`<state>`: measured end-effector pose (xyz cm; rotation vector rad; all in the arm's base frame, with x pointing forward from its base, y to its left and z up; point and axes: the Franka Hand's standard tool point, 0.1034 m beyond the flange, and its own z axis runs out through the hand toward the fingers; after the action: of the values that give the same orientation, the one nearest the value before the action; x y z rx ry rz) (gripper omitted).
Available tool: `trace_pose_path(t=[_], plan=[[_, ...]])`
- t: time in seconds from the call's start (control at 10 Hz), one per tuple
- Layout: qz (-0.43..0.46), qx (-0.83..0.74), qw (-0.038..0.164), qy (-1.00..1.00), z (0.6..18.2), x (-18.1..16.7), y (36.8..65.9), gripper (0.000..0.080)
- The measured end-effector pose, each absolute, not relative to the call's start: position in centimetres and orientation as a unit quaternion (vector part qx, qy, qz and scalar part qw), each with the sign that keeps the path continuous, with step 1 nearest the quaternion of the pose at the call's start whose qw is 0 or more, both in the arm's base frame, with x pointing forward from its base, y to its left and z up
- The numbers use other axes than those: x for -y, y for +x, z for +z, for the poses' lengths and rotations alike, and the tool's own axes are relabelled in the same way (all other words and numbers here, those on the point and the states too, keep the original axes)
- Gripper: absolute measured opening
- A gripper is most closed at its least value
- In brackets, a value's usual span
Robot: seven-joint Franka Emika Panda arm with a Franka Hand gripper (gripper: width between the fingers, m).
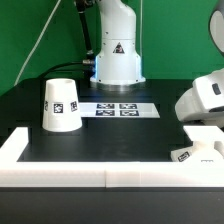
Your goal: Assemble lamp
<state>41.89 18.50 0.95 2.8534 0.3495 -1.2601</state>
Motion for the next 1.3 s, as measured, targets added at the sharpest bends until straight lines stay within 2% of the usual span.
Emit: trace_pose_path(t=[0.1,0.3,0.5,0.6,0.9,1.0,1.3], plan=[[-0.402,-0.111,0.001,0.909,0.9,-18.5,41.9,0.0576],[-0.401,-0.114,-0.002,0.909,0.9,-18.2,42.0,0.0576],[-0.386,-0.145,-0.022,0.911,1.5,-17.7,43.1,0.0576],[-0.388,-0.153,-0.03,0.908,2.7,-17.1,43.5,0.0576],[-0.404,-0.155,-0.044,0.9,8.4,-15.2,45.7,0.0576],[-0.404,-0.154,-0.048,0.9,9.4,-14.6,46.4,0.0576],[-0.392,-0.152,-0.049,0.906,9.0,-14.6,46.7,0.0576]])
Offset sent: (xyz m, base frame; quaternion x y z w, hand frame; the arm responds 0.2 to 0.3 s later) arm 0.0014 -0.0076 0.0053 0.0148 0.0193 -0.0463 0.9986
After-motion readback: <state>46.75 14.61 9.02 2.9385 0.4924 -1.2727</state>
